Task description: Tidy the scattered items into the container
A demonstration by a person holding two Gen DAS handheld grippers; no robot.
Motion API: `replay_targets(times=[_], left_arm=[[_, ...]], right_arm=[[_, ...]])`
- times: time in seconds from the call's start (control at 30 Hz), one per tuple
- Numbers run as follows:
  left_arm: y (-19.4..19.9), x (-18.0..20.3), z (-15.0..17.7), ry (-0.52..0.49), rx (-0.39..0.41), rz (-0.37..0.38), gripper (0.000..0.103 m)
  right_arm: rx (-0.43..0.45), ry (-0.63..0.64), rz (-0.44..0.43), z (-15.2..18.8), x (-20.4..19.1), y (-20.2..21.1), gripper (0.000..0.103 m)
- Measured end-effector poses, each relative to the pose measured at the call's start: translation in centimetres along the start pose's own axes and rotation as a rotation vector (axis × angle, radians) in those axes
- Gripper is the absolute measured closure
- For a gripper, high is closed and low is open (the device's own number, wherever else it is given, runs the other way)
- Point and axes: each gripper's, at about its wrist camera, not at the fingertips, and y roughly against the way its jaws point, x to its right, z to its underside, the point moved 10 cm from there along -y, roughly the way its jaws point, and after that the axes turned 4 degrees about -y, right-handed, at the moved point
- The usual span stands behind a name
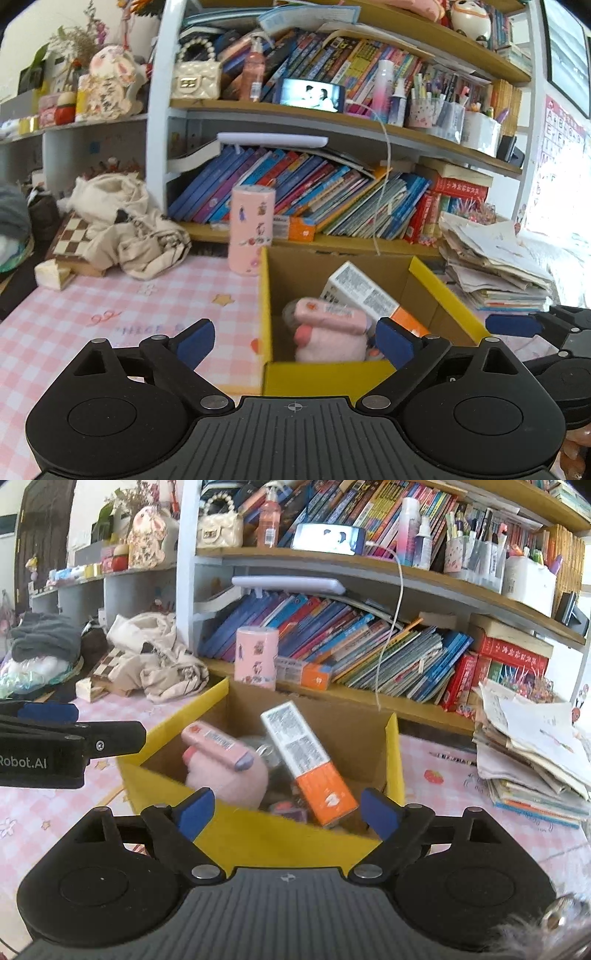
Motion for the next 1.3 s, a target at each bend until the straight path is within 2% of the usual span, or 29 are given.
replay_targets(times=[0.17, 0.4, 0.67, 1.0, 1.3], left_arm=[[1.2, -1.9, 1.5, 0.027, -0.036, -0.035, 0.007], [2.6, -4.0, 3.3, 0.010, -0.079, -0.101, 0.007], [4.2, -4.6, 4.7, -0.075, -0.134, -0.114, 0.003], [6.1, -6.1, 6.1, -0.077, -0.153, -0.106, 0.002], [6.9, -6.7, 7.1, -0.099, -0.178, -0.091, 0.002]], right_arm=[[-0.029, 0.008, 0.000, 1.1, -1.9, 0.9, 0.015], [-0.096, -0.022, 0.031, 3.0, -3.4, 1.6, 0.010], [-0.129, -0.077, 0.067, 4.3, -4.3, 2.5, 0.006], [-0.140, -0.073, 0.074, 5.5, -6.8, 4.3, 0.003], [-0.167, -0.103, 0.111, 6.9, -7.5, 5.2, 0.002]])
